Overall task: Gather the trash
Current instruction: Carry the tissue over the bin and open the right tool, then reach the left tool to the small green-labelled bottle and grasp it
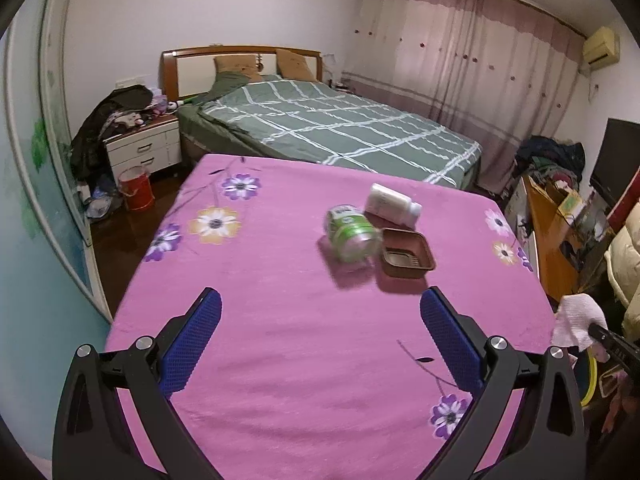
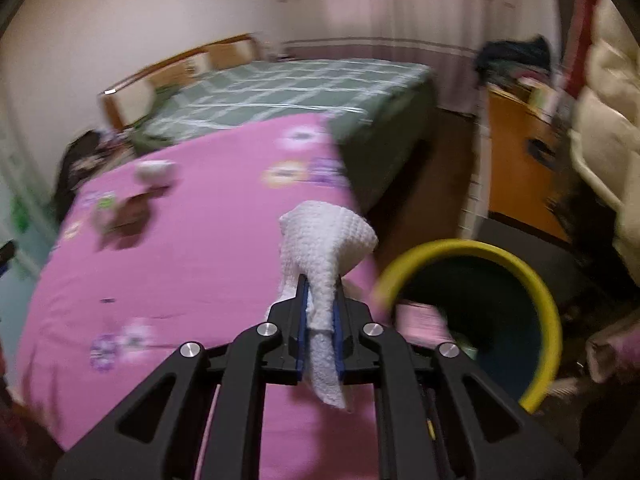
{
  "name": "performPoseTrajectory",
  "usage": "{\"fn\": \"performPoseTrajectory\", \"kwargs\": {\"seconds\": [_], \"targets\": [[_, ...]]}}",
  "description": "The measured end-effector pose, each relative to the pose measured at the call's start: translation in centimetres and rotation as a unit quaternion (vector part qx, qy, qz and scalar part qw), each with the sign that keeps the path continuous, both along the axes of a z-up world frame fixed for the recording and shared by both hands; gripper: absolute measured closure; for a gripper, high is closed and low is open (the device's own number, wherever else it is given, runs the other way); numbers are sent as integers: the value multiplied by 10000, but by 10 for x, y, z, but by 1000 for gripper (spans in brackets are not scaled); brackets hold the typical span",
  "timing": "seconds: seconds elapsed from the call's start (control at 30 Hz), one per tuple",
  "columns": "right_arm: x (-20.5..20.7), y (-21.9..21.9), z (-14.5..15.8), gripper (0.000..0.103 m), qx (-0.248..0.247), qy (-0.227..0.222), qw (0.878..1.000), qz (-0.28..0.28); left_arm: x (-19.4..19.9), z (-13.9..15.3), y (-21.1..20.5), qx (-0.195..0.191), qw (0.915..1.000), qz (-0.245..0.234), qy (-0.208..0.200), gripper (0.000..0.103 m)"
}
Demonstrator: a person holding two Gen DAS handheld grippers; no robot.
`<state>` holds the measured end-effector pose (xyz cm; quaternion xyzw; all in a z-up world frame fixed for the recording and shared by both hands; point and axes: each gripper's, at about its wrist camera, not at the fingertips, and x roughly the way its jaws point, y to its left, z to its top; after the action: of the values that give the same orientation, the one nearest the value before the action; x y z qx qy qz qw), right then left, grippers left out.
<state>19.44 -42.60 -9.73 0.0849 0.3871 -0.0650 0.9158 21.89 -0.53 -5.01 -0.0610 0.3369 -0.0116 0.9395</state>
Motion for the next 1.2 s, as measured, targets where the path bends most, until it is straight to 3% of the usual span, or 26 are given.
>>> {"fn": "performPoseTrajectory", "kwargs": {"seconds": [0.13, 0.3, 0.37, 0.63, 0.83, 1.07, 1.2], "targets": [[-5, -48, -20, 88, -61, 192, 9973, -702, 12, -6, -17, 67, 9999, -93, 70, 5], [-12, -79, -33, 55, -82, 242, 9926, -1186, 28, -12, -32, 220, 9996, -121, 158, 5], [-14, -83, -32, 51, -128, 192, 9919, -1249, 37, -15, -34, 230, 9994, -117, 221, 5], [-14, -84, -31, 51, -116, 85, 9925, -1214, 88, -33, -32, 266, 9983, 234, 467, 5], [-9, -84, -34, 51, -16, 96, 9934, -1142, 143, -47, -23, -3, 9961, 374, 797, 6], [-3, -87, -37, 51, 15, 161, 9932, -1151, 190, -71, -33, -45, 9905, 455, 1295, 21], [-2, -85, -39, 51, 14, 191, 9936, -1110, 208, -82, -30, 38, 9866, 680, 1481, 25]]}}
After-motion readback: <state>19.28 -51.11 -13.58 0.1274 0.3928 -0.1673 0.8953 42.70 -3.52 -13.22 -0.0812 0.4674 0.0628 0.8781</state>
